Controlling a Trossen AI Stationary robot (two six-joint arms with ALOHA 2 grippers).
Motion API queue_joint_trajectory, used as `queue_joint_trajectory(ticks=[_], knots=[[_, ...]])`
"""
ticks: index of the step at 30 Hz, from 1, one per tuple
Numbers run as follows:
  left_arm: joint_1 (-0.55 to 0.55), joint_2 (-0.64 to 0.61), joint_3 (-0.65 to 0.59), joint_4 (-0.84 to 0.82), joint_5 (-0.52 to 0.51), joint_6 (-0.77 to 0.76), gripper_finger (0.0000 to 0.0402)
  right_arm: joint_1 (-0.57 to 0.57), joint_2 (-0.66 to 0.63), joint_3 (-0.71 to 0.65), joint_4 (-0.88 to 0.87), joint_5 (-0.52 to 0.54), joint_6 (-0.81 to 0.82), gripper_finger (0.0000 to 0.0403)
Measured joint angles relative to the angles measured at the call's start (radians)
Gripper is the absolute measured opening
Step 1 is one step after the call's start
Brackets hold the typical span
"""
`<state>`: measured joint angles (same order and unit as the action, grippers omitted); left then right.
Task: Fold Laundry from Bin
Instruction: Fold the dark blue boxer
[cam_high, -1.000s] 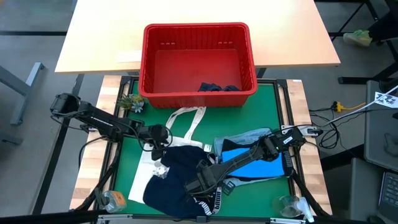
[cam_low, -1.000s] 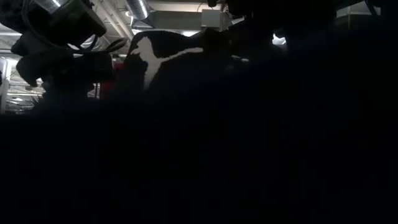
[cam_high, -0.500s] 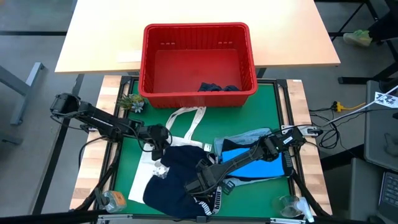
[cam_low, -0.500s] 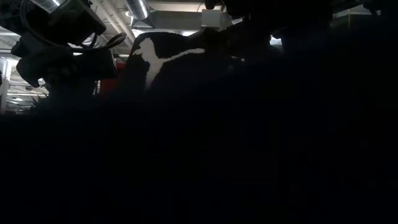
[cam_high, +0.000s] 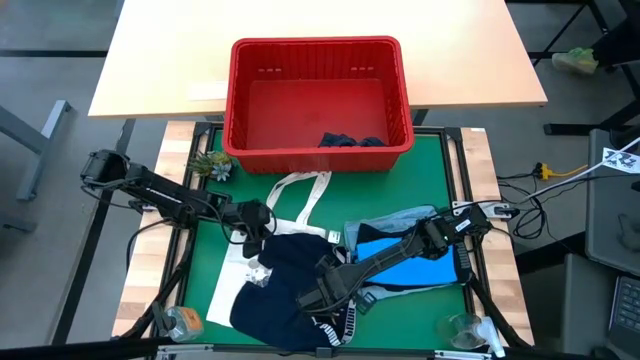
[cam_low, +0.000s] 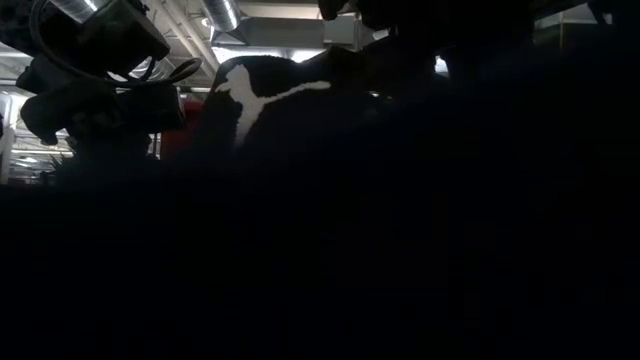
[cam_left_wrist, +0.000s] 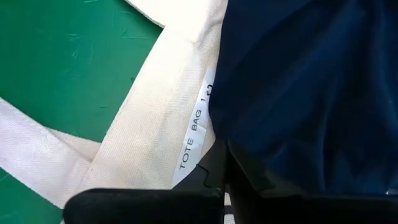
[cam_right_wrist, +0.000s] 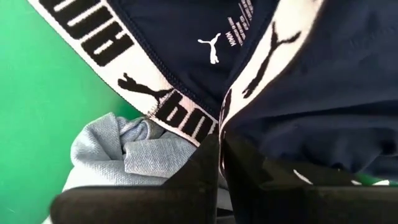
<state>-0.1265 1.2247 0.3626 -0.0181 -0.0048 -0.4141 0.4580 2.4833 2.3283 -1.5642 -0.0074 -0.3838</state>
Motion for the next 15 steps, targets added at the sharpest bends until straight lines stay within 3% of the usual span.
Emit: queue_joint_trajectory(ticks=[5,11,15], knots=[[0.0,-0.008,0.0,-0.027,-0.002,-0.002,0.0001,-0.002,0.0,0.0,-0.001,0.0,0.064,0.0026],[0.021,-0.075,0.0,-0.176,-0.046,-0.024,0.0,-0.002,0.0,0.0,-0.002,0.0,0.074,0.0029],[0.055,-0.15,0.0,-0.301,-0.089,-0.028,0.0,-0.002,0.0,0.0,-0.003,0.002,0.094,0.0069]])
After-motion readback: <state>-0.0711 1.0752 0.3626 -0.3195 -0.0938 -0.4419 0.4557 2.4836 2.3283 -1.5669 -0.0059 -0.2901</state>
